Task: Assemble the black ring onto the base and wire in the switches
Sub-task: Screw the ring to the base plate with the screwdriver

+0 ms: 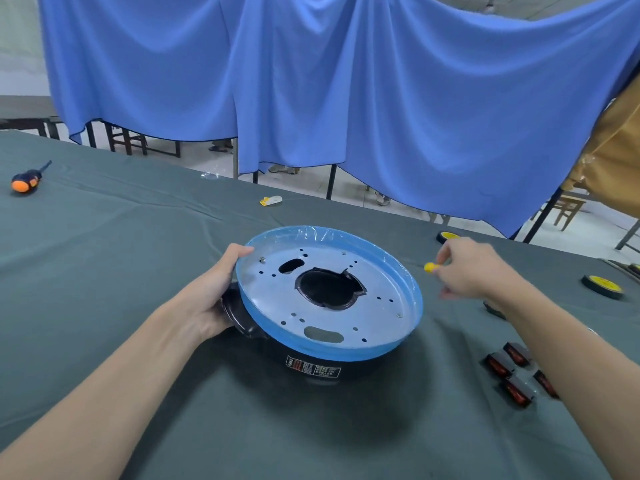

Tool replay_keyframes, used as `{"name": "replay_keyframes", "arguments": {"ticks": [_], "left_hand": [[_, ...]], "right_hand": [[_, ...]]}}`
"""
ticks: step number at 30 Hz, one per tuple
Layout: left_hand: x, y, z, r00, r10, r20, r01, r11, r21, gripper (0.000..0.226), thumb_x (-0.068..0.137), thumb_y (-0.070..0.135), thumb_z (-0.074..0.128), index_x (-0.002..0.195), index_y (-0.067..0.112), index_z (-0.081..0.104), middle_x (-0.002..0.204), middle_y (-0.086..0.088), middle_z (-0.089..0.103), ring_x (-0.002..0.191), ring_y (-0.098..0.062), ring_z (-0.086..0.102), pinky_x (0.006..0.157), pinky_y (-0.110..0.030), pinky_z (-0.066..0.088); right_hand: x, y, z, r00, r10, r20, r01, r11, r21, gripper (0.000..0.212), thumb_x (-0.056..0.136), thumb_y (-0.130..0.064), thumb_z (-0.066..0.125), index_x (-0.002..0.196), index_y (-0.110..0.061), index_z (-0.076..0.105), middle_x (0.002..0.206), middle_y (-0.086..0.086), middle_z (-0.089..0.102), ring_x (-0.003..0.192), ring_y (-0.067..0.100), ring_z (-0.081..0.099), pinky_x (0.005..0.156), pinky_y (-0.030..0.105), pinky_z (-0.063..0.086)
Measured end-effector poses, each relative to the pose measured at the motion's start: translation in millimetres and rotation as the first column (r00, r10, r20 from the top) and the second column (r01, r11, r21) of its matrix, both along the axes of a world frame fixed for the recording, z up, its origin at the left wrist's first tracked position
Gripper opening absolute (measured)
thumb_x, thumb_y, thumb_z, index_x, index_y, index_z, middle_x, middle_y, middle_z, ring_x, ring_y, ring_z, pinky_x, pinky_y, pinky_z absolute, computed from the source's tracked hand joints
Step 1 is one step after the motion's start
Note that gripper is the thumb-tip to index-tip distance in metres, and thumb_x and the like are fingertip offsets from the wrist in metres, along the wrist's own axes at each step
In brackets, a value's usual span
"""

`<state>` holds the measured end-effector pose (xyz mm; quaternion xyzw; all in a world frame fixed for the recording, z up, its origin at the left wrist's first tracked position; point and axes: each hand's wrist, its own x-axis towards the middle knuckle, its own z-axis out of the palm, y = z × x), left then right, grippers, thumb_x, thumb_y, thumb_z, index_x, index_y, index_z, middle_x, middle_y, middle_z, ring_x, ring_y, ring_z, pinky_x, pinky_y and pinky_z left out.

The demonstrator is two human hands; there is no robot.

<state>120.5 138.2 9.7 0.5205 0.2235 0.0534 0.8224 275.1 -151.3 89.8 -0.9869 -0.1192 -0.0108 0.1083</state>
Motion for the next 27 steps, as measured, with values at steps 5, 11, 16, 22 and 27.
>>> {"name": "replay_keyframes", "arguments": {"ticks": [5, 11, 16, 22, 27], "left_hand": [[-2.7, -1.9, 2.7, 0.993, -0.103, -0.052, 0.102, 0.995, -0.011, 0.031, 0.075, 0.046, 0.07, 0.07, 0.016, 0.068, 0.071, -0.005, 0.064, 0.053, -0.024, 0.061, 0.05, -0.029, 0.052], [-3.3, -5.7, 0.1, 0.984, -0.168, -0.055, 0.168, 0.986, -0.016, 0.033, 0.072, 0.048, 0.075, 0.074, 0.015, 0.07, 0.077, -0.007, 0.066, 0.058, -0.026, 0.063, 0.054, -0.03, 0.054], [-3.1, -4.4, -1.5, 0.977, -0.203, -0.063, 0.201, 0.979, -0.033, 0.04, 0.067, 0.054, 0.078, 0.075, 0.014, 0.075, 0.082, -0.008, 0.071, 0.063, -0.026, 0.067, 0.056, -0.033, 0.055], [-3.0, -3.6, -1.1, 0.965, -0.257, -0.052, 0.254, 0.966, -0.057, 0.053, 0.061, 0.063, 0.078, 0.08, 0.014, 0.077, 0.087, -0.009, 0.074, 0.07, -0.027, 0.071, 0.06, -0.034, 0.057], [-2.8, -2.4, -0.6, 0.964, -0.257, -0.063, 0.254, 0.966, -0.052, 0.054, 0.062, 0.065, 0.076, 0.08, 0.014, 0.079, 0.091, -0.009, 0.075, 0.073, -0.026, 0.072, 0.061, -0.035, 0.058]], "right_hand": [[-15.3, 13.5, 37.0, 0.939, 0.016, 0.342, -0.188, 0.859, 0.476, 0.013, 0.088, -0.026, 0.064, 0.094, -0.015, 0.063, 0.088, 0.005, 0.07, 0.084, 0.024, 0.067, 0.073, 0.03, 0.053], [-52.5, 55.2, 49.1, 0.902, 0.382, 0.203, -0.38, 0.474, 0.795, 0.016, 0.081, -0.007, 0.073, 0.095, -0.012, 0.066, 0.075, 0.006, 0.069, 0.065, 0.017, 0.067, 0.061, 0.024, 0.056], [-59.5, 95.1, 34.8, 0.857, 0.494, 0.148, -0.356, 0.359, 0.863, 0.02, 0.084, 0.0, 0.068, 0.099, -0.009, 0.059, 0.088, 0.012, 0.059, 0.077, 0.022, 0.071, 0.072, 0.03, 0.059], [-56.7, 124.2, 27.5, 0.82, 0.507, 0.264, -0.52, 0.468, 0.715, 0.021, 0.088, -0.004, 0.063, 0.105, -0.016, 0.057, 0.094, 0.01, 0.055, 0.085, 0.025, 0.071, 0.072, 0.031, 0.06], [-51.1, 127.9, 25.9, 0.791, 0.542, 0.285, -0.573, 0.492, 0.655, 0.022, 0.089, -0.005, 0.063, 0.106, -0.019, 0.057, 0.087, 0.003, 0.056, 0.079, 0.019, 0.072, 0.07, 0.03, 0.061]]}}
